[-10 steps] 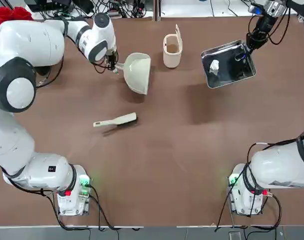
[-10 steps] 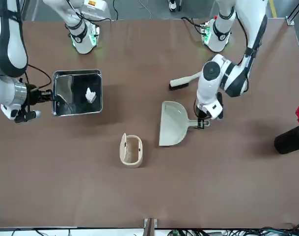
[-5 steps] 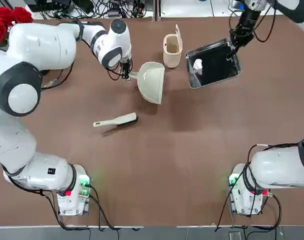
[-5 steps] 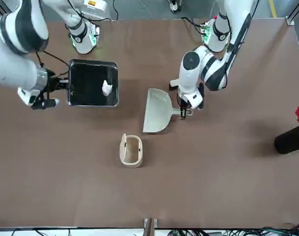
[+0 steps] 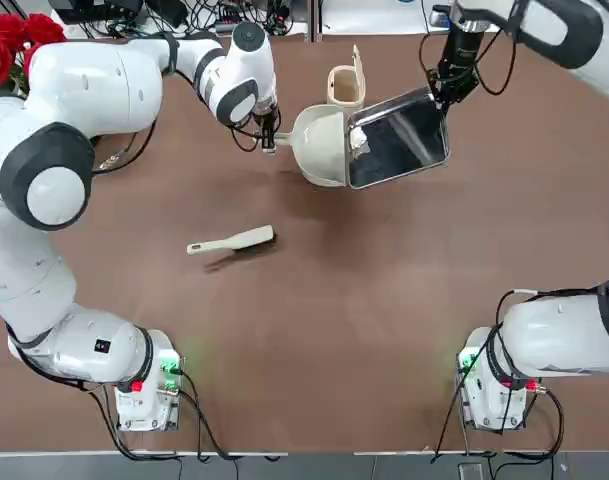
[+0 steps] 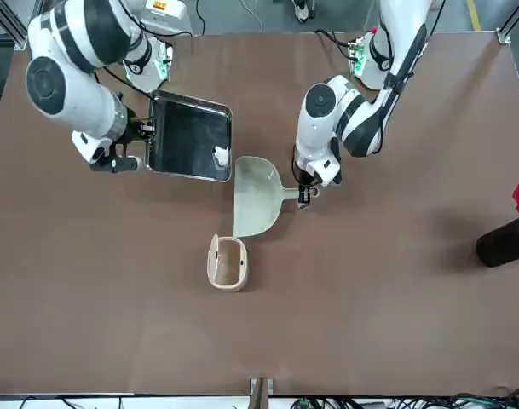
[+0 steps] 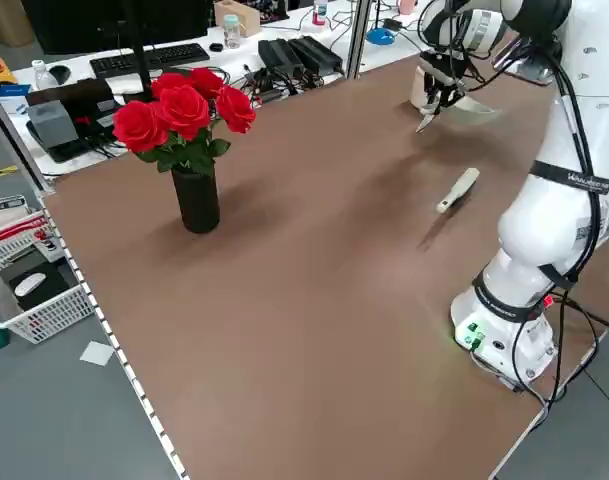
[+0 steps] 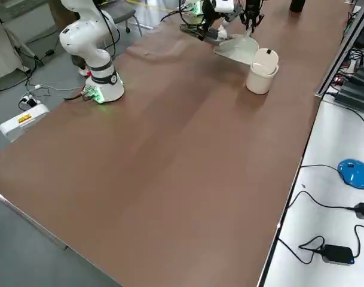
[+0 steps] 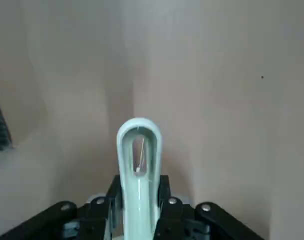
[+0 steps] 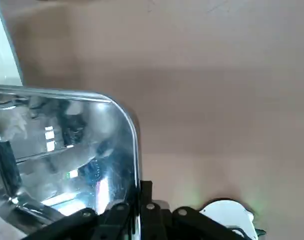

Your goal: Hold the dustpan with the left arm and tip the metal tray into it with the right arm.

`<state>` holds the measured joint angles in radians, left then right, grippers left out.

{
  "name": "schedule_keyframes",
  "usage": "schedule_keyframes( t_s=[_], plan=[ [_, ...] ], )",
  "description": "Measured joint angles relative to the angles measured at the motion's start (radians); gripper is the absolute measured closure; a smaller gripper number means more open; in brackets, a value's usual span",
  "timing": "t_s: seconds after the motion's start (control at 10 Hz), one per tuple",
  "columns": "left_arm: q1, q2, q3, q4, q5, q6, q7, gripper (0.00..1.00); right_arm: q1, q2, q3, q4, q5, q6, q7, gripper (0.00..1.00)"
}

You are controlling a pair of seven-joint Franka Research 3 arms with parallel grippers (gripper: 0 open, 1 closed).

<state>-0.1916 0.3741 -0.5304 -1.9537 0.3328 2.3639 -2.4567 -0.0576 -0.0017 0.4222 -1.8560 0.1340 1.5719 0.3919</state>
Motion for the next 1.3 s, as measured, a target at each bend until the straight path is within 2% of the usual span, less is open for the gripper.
schedule_keyframes(
  t_s=[0.4, 0.7, 0.8, 1.0, 1.3],
  plan=[
    [-0.033, 0.008, -0.002, 0.012, -0.001, 0.000, -0.022, 0.68, 0.002, 0.014, 0.156, 0.077, -0.109, 0.002, 0.234, 0.95],
    [-0.055, 0.008, -0.002, 0.013, -0.001, -0.002, -0.040, 0.68, 0.012, 0.083, 0.273, 0.130, -0.275, 0.011, 0.372, 0.95],
    [-0.057, 0.008, -0.003, 0.013, -0.001, -0.007, -0.040, 0.68, 0.021, 0.111, 0.300, 0.145, -0.337, 0.012, 0.393, 0.95],
    [-0.059, 0.008, -0.004, 0.015, -0.001, -0.022, -0.040, 0.68, 0.048, 0.155, 0.319, 0.164, -0.445, 0.012, 0.403, 0.95],
    [-0.059, 0.008, -0.017, 0.019, -0.001, -0.029, -0.040, 0.68, 0.107, 0.214, 0.321, 0.232, -0.585, 0.012, 0.405, 0.95]
  ],
)
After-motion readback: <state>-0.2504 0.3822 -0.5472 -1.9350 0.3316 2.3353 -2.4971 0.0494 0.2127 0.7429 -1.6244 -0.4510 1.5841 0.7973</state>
